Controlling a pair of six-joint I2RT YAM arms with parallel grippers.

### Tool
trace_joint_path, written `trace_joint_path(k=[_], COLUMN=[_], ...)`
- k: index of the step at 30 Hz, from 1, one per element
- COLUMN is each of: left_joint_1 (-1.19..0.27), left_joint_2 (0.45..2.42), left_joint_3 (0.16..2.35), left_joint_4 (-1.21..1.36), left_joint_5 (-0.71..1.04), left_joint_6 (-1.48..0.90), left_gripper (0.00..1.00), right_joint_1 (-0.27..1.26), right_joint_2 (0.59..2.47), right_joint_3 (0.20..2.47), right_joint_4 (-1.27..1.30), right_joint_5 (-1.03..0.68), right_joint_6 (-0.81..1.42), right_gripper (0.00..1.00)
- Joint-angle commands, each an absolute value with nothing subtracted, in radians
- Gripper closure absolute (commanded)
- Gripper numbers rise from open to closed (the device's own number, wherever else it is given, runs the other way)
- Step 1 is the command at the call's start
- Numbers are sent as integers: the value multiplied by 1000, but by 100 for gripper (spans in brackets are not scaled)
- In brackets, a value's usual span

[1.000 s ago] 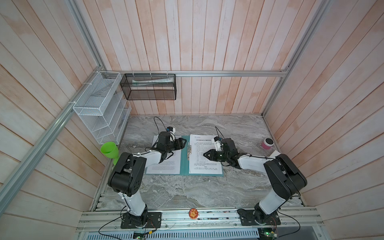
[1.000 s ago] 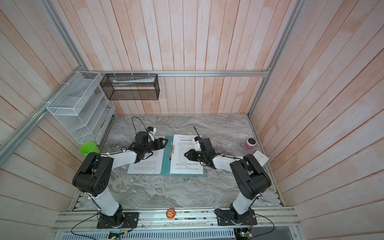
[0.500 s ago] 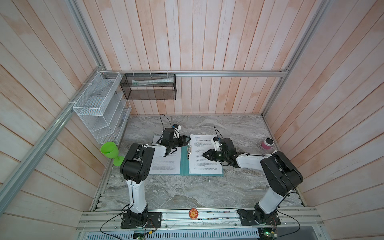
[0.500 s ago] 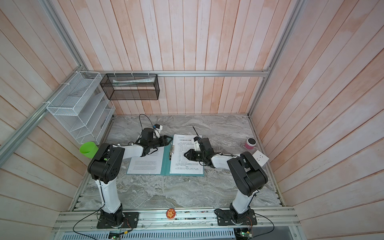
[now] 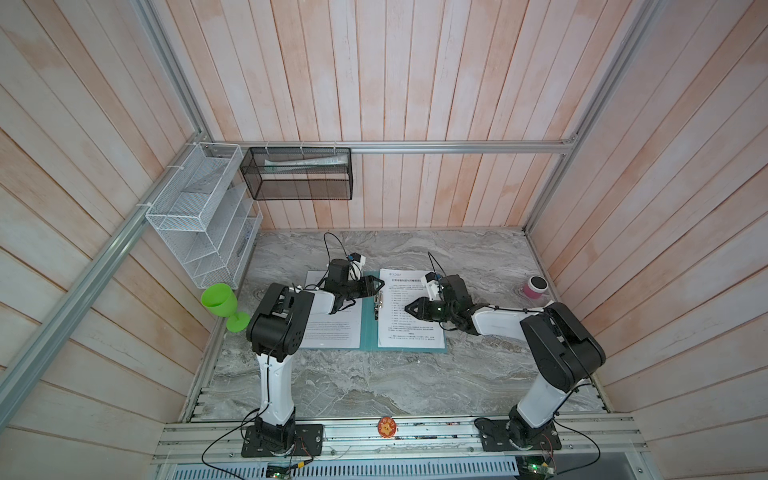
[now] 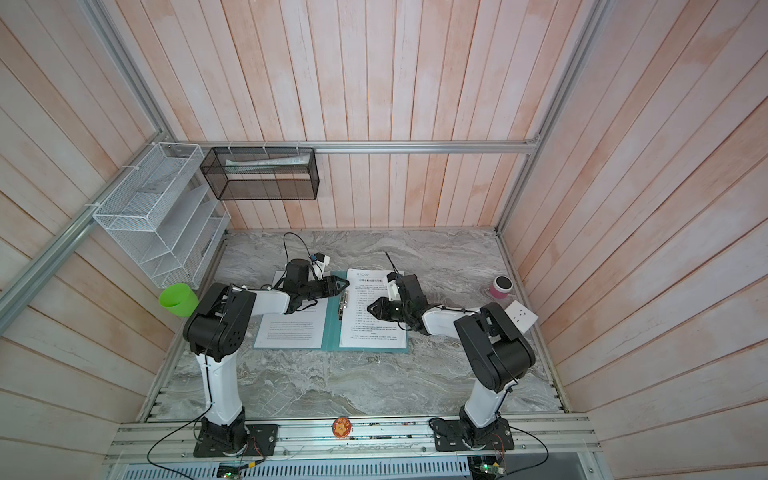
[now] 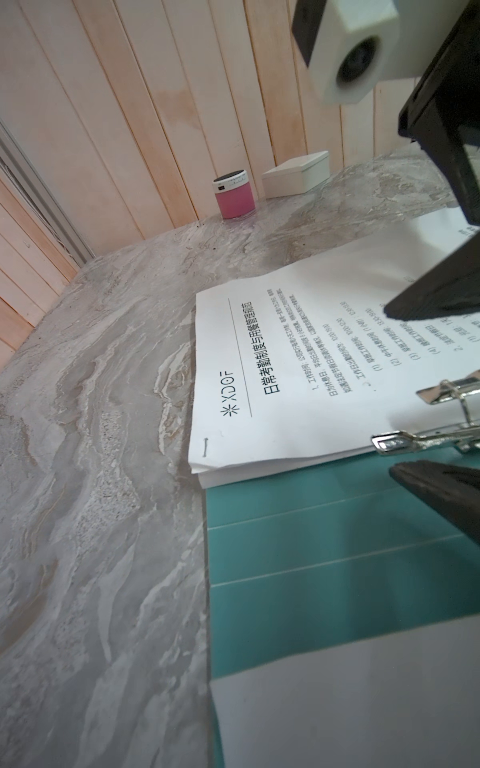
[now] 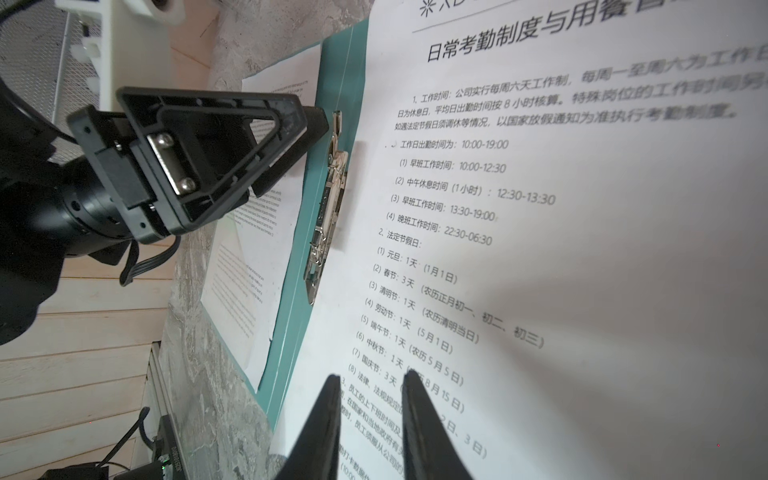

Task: Put the files into the folder

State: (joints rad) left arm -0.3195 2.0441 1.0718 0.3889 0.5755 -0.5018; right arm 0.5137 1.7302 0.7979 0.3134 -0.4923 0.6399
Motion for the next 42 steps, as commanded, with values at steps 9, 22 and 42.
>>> trace_joint_path(k=[9,22,42], left_joint_1=[-316,-315,-317], left_joint_2=[2109,2123,2048], left_joint_3=[1106,1111,1087], left_joint_4=[431,475,490], left_joint_5=[617,673,687], left_joint_6=[-524,-565,-574], left_gripper=[44,46,47], right_joint_1=[518,518,517], right_joint_2=[1748,1757,1775], right_joint_3=[815,816,819], right_joint_4=[293,294,304], right_joint_5=[-501,-507,-523], right_joint_6=[637,641,655], right_gripper=[76,76,77])
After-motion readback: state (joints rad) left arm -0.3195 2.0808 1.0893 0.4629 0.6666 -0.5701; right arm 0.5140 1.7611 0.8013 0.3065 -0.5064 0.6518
